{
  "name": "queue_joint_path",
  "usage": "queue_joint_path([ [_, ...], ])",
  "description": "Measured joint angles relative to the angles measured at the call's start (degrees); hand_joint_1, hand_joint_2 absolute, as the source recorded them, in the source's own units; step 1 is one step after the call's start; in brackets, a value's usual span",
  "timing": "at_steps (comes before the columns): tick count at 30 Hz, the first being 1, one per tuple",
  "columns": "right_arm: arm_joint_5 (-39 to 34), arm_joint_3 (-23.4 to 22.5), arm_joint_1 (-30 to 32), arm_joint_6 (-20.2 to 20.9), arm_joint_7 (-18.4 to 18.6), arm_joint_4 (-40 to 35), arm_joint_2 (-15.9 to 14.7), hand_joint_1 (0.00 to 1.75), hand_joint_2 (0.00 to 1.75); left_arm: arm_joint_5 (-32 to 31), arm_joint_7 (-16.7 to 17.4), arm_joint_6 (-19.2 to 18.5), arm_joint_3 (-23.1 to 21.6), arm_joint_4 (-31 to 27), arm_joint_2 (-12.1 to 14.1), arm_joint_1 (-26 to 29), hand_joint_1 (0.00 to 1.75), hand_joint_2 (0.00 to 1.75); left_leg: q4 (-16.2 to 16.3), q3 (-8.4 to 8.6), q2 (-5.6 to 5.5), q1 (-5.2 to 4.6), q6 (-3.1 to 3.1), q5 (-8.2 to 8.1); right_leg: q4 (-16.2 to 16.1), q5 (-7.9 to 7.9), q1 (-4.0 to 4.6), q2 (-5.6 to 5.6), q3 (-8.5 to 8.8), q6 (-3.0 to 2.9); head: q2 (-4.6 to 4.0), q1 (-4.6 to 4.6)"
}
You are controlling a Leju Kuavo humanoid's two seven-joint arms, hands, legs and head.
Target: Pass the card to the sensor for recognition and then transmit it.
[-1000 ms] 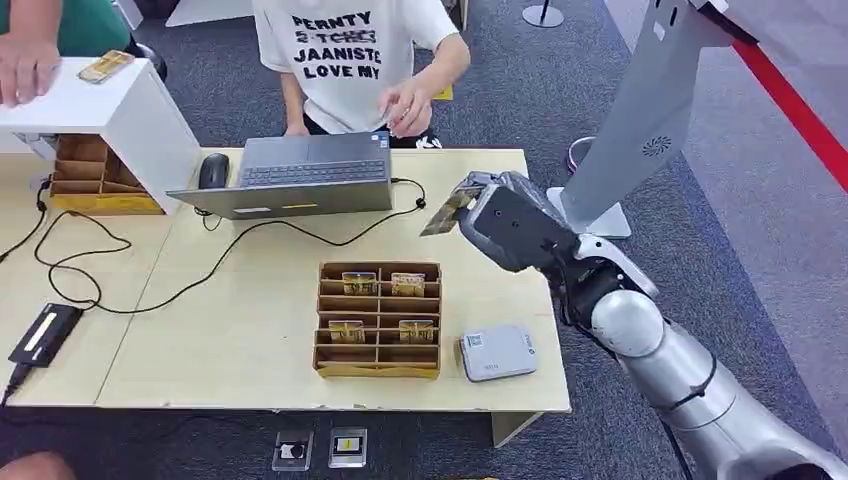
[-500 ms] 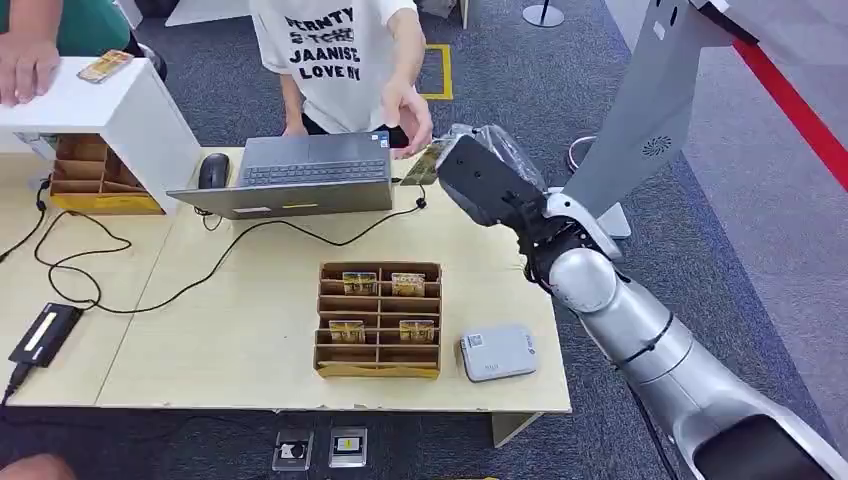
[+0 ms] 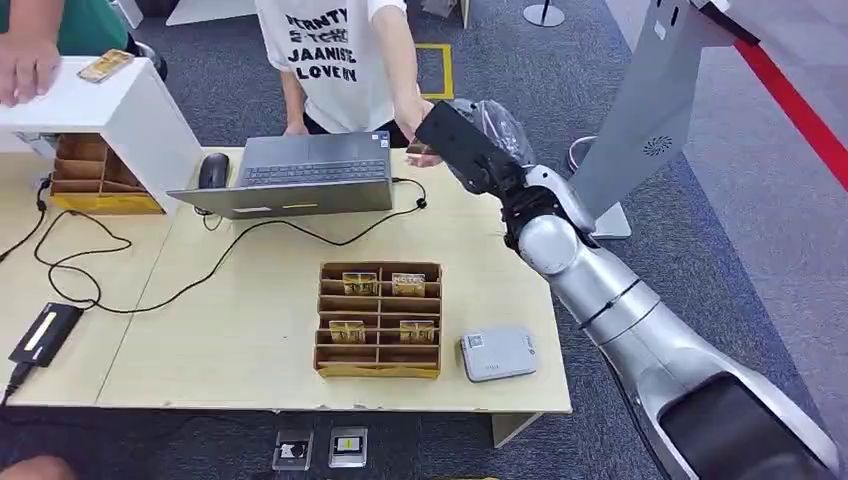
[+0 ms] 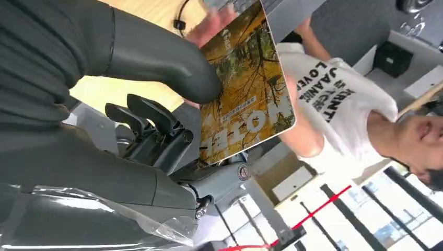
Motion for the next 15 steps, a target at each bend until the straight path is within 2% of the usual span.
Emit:
queue_joint_path([
  [6,0.2,0.1,-1.3,-1.0,-0.1,5.3,1.8,1.75,1.75,-0.1,0.0,0.2,0.0,0.0,0.0,0.0,0.00,0.00,0.0,0.00,0.00,0.00,0.00,0.00,0.0,0.00,0.00,0.01,-0.01,0.00,0.00,0.00],
  [15,2.1,0.5,-3.1,-6.5,-1.8,11.2,4.3,1.75,1.75,-1.6,0.0,0.4,0.0,0.0,-0.1,-0.5,0.00,0.00,0.0,0.01,0.01,0.00,0.00,0.00,0.0,0.00,0.00,0.04,-0.02,0.00,0.00,0.00],
])
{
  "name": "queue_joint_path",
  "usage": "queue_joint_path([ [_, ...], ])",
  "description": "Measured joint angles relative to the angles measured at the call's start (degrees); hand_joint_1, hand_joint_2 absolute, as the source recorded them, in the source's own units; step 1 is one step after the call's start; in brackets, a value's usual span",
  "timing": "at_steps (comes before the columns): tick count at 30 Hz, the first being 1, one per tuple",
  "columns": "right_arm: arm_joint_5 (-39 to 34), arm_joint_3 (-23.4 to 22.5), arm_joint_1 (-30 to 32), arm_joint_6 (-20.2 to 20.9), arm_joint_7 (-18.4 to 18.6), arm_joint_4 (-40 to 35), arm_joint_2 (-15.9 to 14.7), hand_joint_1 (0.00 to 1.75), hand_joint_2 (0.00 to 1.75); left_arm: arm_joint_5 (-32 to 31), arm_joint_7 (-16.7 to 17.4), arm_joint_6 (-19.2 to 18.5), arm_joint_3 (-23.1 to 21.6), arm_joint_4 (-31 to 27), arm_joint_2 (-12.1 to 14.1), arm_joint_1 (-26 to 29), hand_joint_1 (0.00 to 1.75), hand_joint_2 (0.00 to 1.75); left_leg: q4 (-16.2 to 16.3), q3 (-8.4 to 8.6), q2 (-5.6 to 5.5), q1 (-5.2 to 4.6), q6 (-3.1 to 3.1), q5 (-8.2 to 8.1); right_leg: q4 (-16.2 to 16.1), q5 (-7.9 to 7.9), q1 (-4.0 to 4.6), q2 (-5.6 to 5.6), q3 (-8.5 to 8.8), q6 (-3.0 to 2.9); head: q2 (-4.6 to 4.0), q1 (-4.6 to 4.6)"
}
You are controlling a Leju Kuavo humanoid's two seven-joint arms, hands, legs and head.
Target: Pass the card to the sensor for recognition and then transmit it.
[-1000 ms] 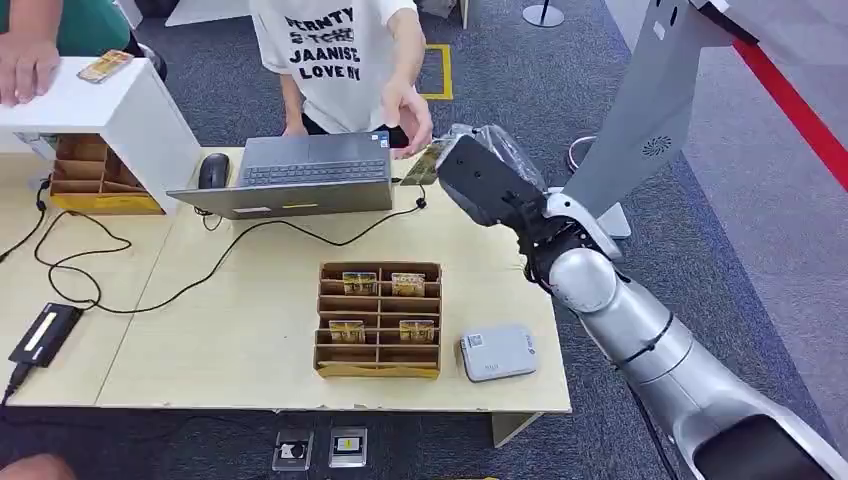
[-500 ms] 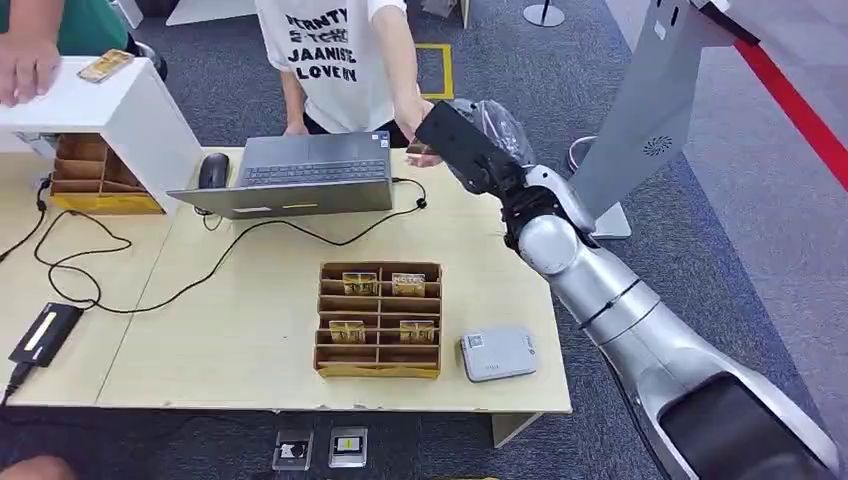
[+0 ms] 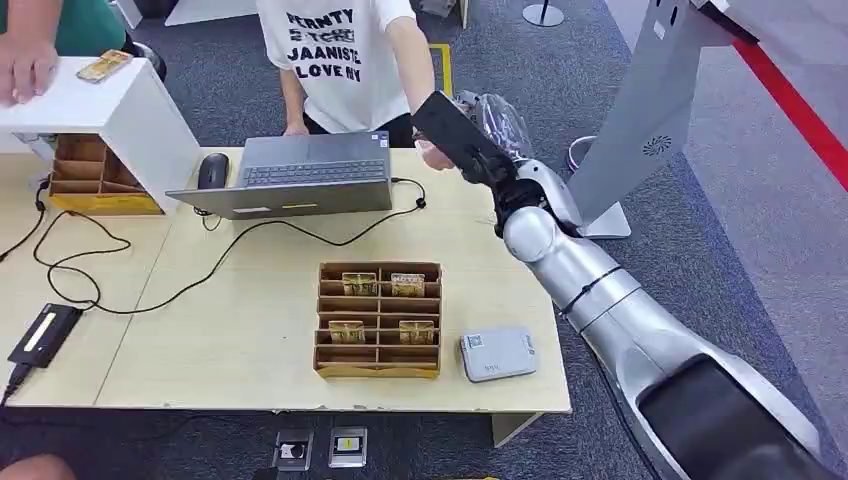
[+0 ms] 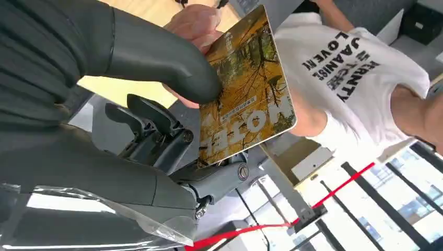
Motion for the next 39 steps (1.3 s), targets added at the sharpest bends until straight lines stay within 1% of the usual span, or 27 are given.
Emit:
queue_joint_path([
  [5,0.7,0.7,-0.9,-0.7,0.1,2.7,1.1,1.73,1.75,-0.1,0.0,-0.1,0.0,0.0,0.0,-0.4,0.00,0.00,0.0,0.01,0.00,0.00,0.00,0.00,0.0,0.00,0.00,0.00,-0.01,0.00,0.00,0.02],
  [6,0.9,0.7,-1.0,-0.7,0.1,3.2,1.2,1.62,1.75,-0.2,0.0,-0.1,0.0,0.0,0.0,-0.4,0.00,0.00,0.0,0.01,0.00,0.00,0.00,0.00,0.0,0.00,0.00,0.00,-0.01,0.00,0.00,-0.02],
  [7,1.0,0.8,-1.1,-0.7,0.3,3.6,1.4,0.51,1.75,-0.2,0.0,-0.1,0.0,0.0,0.1,-0.5,0.00,0.00,0.0,0.01,0.00,0.00,0.00,0.00,0.0,0.00,0.00,0.00,-0.01,0.00,0.00,0.02],
  [8,1.0,0.9,-1.2,-0.7,0.4,4.0,1.5,0.03,1.75,-0.3,0.0,-0.1,0.0,0.0,0.1,-0.6,0.00,0.00,0.0,0.00,0.00,0.00,0.00,0.00,0.0,0.00,0.00,0.00,-0.01,0.00,0.00,0.00],
  [9,1.0,1.0,-1.2,-0.7,0.5,4.3,1.5,0.00,1.75,-0.4,0.0,-0.1,0.0,0.0,0.1,-0.6,0.00,0.00,0.0,0.01,0.00,0.00,0.00,0.00,0.0,0.00,0.00,0.00,-0.01,0.00,0.00,0.00],
  [14,1.0,1.1,-1.3,-0.6,0.6,4.6,1.6,0.00,1.75,-0.5,0.0,-0.2,0.0,0.0,0.1,-0.7,0.00,0.00,0.0,0.01,0.00,0.00,0.00,0.00,0.0,0.00,0.00,0.01,-0.01,0.00,0.00,0.02],
  [17,1.4,2.1,-1.6,0.0,1.7,5.7,1.6,0.00,1.75,-0.6,0.5,-0.3,0.0,0.1,0.1,-1.0,0.00,0.00,0.0,0.01,0.00,0.00,0.00,0.00,0.0,0.00,0.00,0.01,-0.01,0.00,0.00,0.00],
  [25,1.3,2.8,-1.6,0.6,2.4,6.1,1.6,0.00,1.75,-0.7,0.6,-0.3,0.0,0.1,0.1,-1.0,0.00,0.00,0.0,0.02,0.00,0.00,0.00,0.00,0.0,0.00,0.00,0.01,-0.01,0.00,0.00,0.00],
  [31,-1.1,3.3,-1.6,0.8,2.4,6.1,1.6,0.00,1.75,-0.8,0.5,-0.3,0.0,0.1,0.1,-1.0,0.00,0.00,0.0,0.02,0.01,0.00,0.00,0.00,0.0,0.00,0.00,0.02,-0.01,0.00,0.00,0.02],
  [33,-3.2,3.3,-1.6,1.2,1.8,6.1,1.6,0.00,1.75,-0.8,0.5,-0.3,0.0,0.1,0.1,-1.0,0.00,0.00,0.0,0.02,0.00,0.00,0.00,0.00,0.0,0.00,0.00,0.02,-0.01,0.00,0.00,0.00],
  [36,-8.2,2.9,-1.5,2.1,-0.2,5.9,1.6,0.00,1.75,-0.8,0.5,-0.3,0.0,0.1,0.1,-0.9,0.00,0.00,0.0,0.03,0.01,0.00,0.00,0.00,0.0,0.00,0.00,0.02,-0.01,0.00,0.00,0.00],
  [37,-9.3,2.6,-1.4,2.3,-0.6,5.8,1.6,0.00,0.00,-0.8,0.4,-0.3,0.1,0.1,0.1,-0.9,0.00,0.00,0.0,0.02,0.01,0.00,0.00,0.00,0.0,0.00,0.00,0.02,-0.01,0.00,0.00,0.00],
  [39,-11.2,2.2,-1.3,2.5,-1.4,5.3,1.6,0.00,0.00,-0.8,0.3,-0.3,0.1,0.1,0.1,-0.8,0.00,0.00,0.0,0.03,0.02,0.00,-0.01,0.00,0.0,0.00,0.00,0.03,-0.01,0.00,0.00,0.02],
])
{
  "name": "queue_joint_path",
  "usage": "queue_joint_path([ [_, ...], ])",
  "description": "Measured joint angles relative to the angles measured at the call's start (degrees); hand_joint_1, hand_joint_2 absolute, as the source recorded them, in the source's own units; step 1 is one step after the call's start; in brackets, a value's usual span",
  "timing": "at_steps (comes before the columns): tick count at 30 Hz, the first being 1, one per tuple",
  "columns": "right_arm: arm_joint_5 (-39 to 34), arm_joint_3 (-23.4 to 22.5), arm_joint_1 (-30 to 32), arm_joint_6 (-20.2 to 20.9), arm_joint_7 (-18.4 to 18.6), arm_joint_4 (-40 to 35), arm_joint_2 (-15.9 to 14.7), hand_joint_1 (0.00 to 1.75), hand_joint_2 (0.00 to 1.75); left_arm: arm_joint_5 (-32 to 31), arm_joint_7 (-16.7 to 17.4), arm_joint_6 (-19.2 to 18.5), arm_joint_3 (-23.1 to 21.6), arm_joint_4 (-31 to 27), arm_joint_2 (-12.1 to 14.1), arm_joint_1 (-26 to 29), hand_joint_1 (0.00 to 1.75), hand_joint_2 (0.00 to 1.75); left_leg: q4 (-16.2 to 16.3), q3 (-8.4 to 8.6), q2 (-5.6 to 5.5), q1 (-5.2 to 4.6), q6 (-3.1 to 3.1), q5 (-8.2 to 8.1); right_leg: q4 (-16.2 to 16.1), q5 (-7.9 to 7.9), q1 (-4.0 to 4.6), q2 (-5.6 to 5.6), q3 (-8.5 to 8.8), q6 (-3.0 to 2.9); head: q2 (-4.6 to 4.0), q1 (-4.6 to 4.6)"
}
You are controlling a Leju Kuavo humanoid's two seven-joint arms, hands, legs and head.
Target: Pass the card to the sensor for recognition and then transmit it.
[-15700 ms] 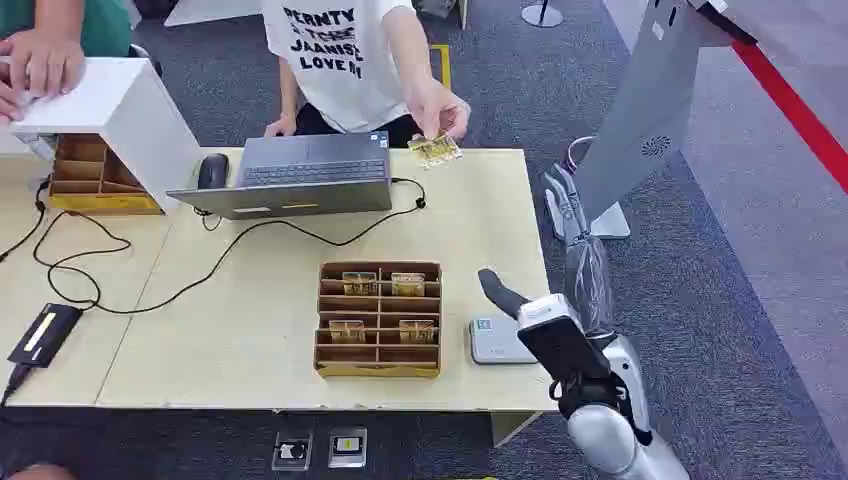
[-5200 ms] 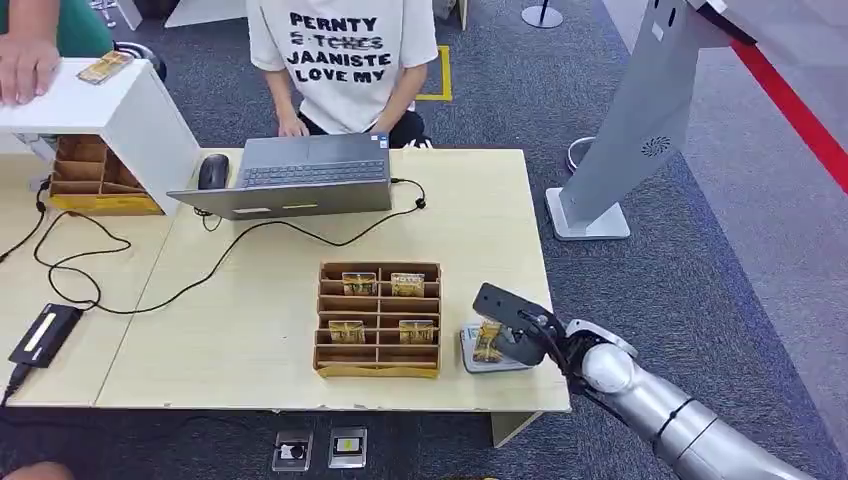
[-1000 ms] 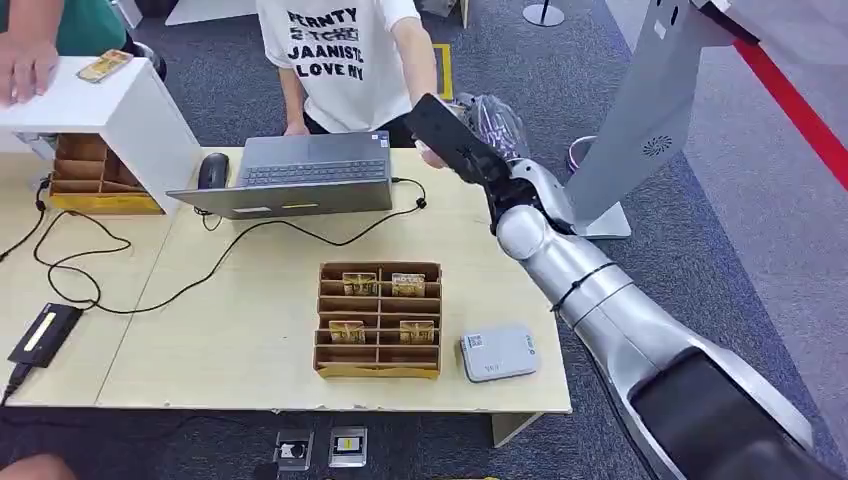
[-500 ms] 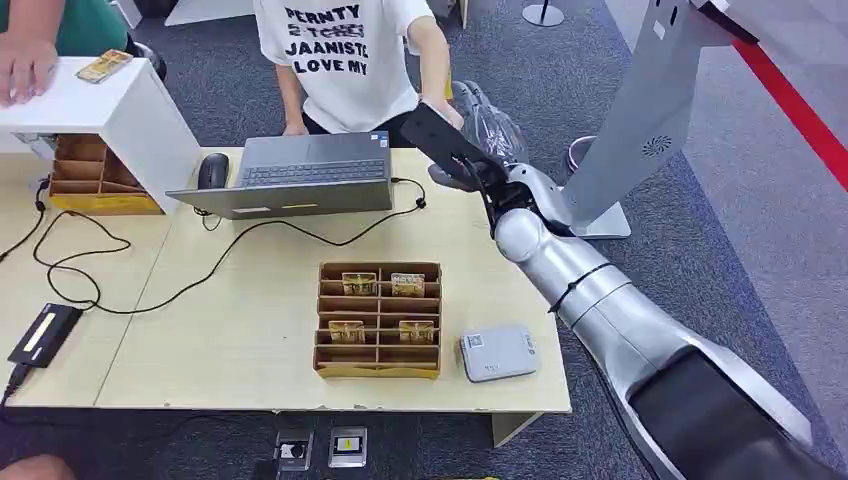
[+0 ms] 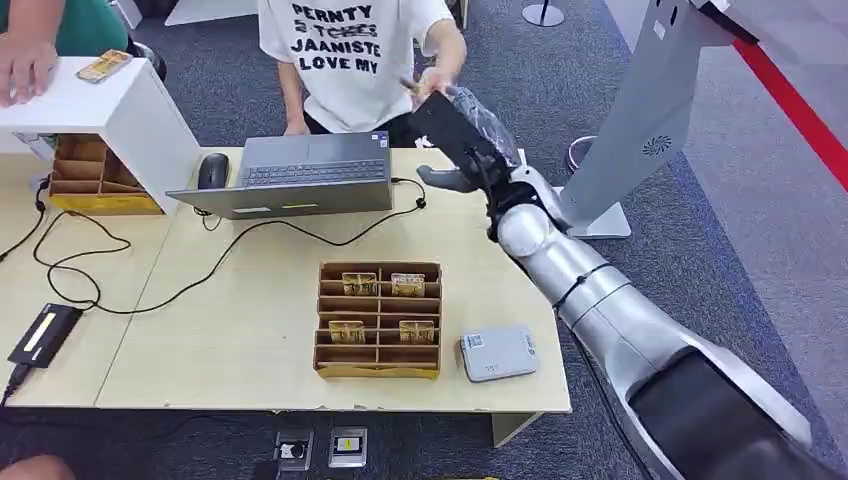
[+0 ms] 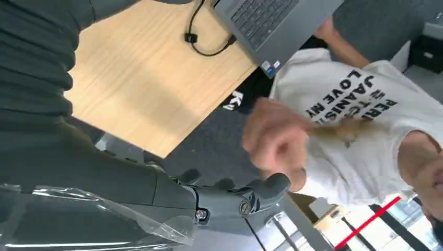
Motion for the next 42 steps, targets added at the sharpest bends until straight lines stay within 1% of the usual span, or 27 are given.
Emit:
queue_joint_path([
  [5,-4.2,-1.2,1.0,0.4,-1.4,-1.8,-0.2,0.00,0.00,0.1,-0.4,0.0,0.1,0.0,0.0,0.1,0.00,0.00,0.0,0.01,0.00,0.00,0.00,0.00,0.0,0.00,0.00,0.00,0.00,0.00,0.00,-0.02],
  [11,-7.8,-1.9,2.0,0.3,-1.7,-4.9,-0.9,0.00,0.00,0.1,-0.8,0.2,0.2,0.0,0.0,0.5,0.00,0.00,0.0,0.03,0.02,0.00,0.00,0.00,0.0,0.00,0.00,0.03,0.00,0.00,0.00,-0.02],
  [12,-8.4,-2.1,2.3,0.3,-1.7,-5.8,-1.1,0.00,1.75,0.1,-0.9,0.2,0.2,0.1,0.0,0.6,0.00,0.00,0.0,0.03,0.02,0.00,0.00,0.00,0.0,0.00,0.00,0.03,0.00,0.00,0.00,0.00],
  [19,-9.5,-3.3,5.1,-0.3,-1.5,-12.8,-3.6,0.00,1.75,0.4,-1.8,0.1,1.1,0.1,0.0,1.7,0.00,0.00,0.0,0.03,0.03,0.00,0.00,0.00,0.0,0.00,0.00,0.04,0.00,0.00,0.00,-0.02],
  [24,-7.8,-4.2,7.5,-1.3,-0.2,-18.0,-5.9,0.00,1.75,0.8,-1.8,0.1,1.6,0.1,0.0,2.5,0.00,0.00,0.0,0.04,0.05,0.00,0.00,0.00,0.0,0.00,0.00,0.05,0.00,0.00,0.00,0.00],
  [31,-1.2,-4.9,11.9,-2.7,2.2,-26.1,-9.7,0.00,1.75,1.4,-1.9,0.0,2.1,0.3,0.0,3.4,0.00,0.00,0.0,0.08,0.08,0.00,0.00,-0.01,0.0,0.00,0.00,0.10,0.01,0.00,0.00,-0.02],
  [35,2.9,-5.8,14.7,-3.5,3.8,-30.7,-12.0,0.00,1.75,2.0,-2.8,-0.1,2.5,0.3,0.0,3.9,0.00,0.00,0.0,0.09,0.09,-0.01,0.00,-0.01,0.0,0.00,-0.01,0.11,0.00,0.00,0.00,-0.02],
  [42,12.3,-8.2,21.0,-2.9,8.0,-39.6,-16.7,0.00,1.75,2.7,-3.3,-0.3,3.0,0.4,0.0,4.2,0.00,0.00,0.0,0.09,0.10,-0.01,0.00,-0.01,0.0,0.00,-0.01,0.09,0.01,0.00,0.00,0.00],
])
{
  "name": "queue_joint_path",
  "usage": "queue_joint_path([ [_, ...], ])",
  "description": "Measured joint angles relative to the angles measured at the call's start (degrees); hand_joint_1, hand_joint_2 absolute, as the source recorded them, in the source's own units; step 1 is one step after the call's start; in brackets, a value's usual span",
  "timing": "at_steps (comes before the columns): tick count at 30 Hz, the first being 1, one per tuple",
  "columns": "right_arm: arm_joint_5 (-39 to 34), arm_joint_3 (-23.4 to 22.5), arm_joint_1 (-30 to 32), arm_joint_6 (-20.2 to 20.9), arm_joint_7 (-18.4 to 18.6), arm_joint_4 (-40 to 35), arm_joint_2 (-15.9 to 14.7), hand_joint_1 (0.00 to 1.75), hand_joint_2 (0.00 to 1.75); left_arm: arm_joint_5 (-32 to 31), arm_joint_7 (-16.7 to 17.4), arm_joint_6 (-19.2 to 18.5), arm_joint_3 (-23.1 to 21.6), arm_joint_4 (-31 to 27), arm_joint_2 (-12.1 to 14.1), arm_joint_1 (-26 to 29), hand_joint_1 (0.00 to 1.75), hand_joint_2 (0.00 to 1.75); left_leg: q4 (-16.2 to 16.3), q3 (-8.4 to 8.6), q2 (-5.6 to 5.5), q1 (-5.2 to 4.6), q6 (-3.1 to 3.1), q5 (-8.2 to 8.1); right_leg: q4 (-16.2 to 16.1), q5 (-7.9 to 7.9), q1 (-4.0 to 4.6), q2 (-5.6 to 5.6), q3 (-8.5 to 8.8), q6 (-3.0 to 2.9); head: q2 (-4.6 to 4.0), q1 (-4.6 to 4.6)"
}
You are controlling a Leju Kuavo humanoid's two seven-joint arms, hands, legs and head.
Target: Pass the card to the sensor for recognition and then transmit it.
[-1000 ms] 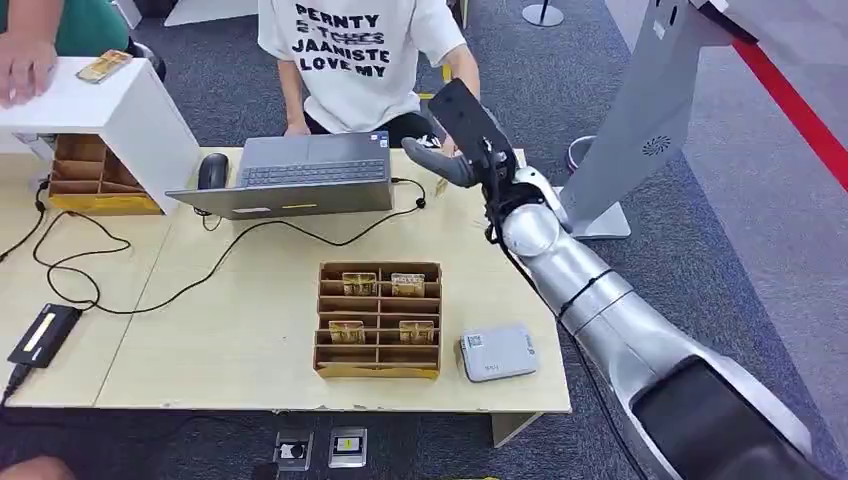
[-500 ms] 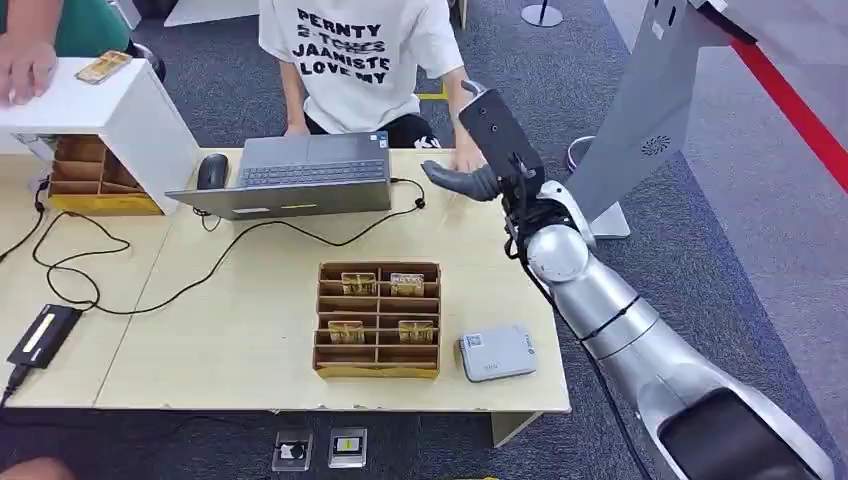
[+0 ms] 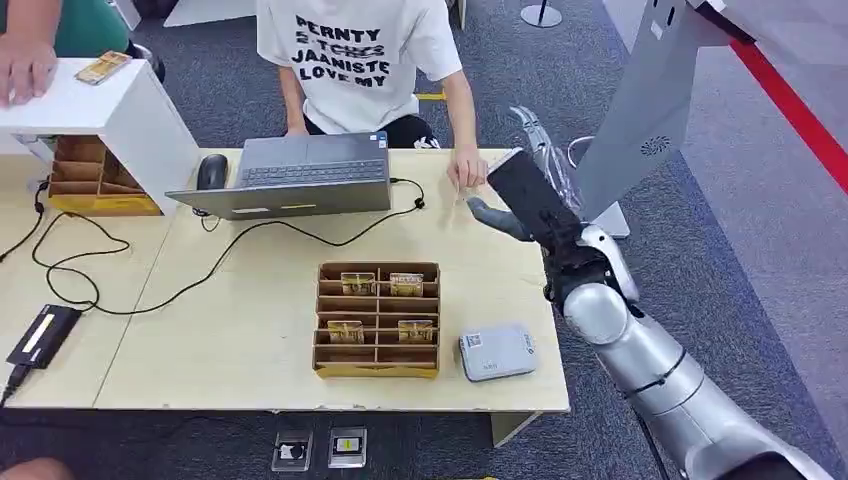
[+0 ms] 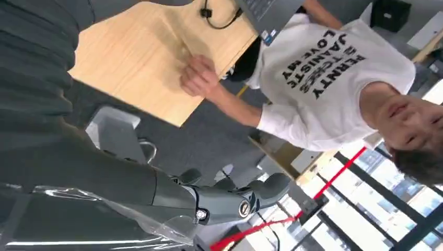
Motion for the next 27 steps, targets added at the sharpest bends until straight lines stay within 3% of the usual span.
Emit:
queue_joint_path([
  [13,14.0,-3.1,9.7,4.1,6.2,-12.8,-5.4,0.00,1.75,1.3,-1.1,0.0,1.2,0.1,0.0,0.2,0.00,0.00,0.0,-0.01,0.01,0.00,0.00,0.00,0.0,0.00,0.00,0.01,0.00,0.00,0.00,-0.02],
  [20,21.1,-3.5,13.5,8.3,10.8,-18.0,-8.0,0.00,1.75,1.4,-1.6,-0.4,1.4,0.3,0.1,0.1,0.00,0.00,0.0,0.00,0.02,-0.01,0.00,0.00,0.0,0.00,-0.01,0.01,0.00,0.00,0.00,-0.02],
  [27,23.6,-3.4,16.7,11.5,13.4,-22.2,-10.5,0.00,1.75,1.0,-1.5,-0.7,1.4,0.4,0.3,0.1,0.00,0.00,0.0,-0.01,0.01,0.00,0.00,0.00,0.0,0.00,-0.01,0.00,0.00,0.00,0.00,-0.02],
])
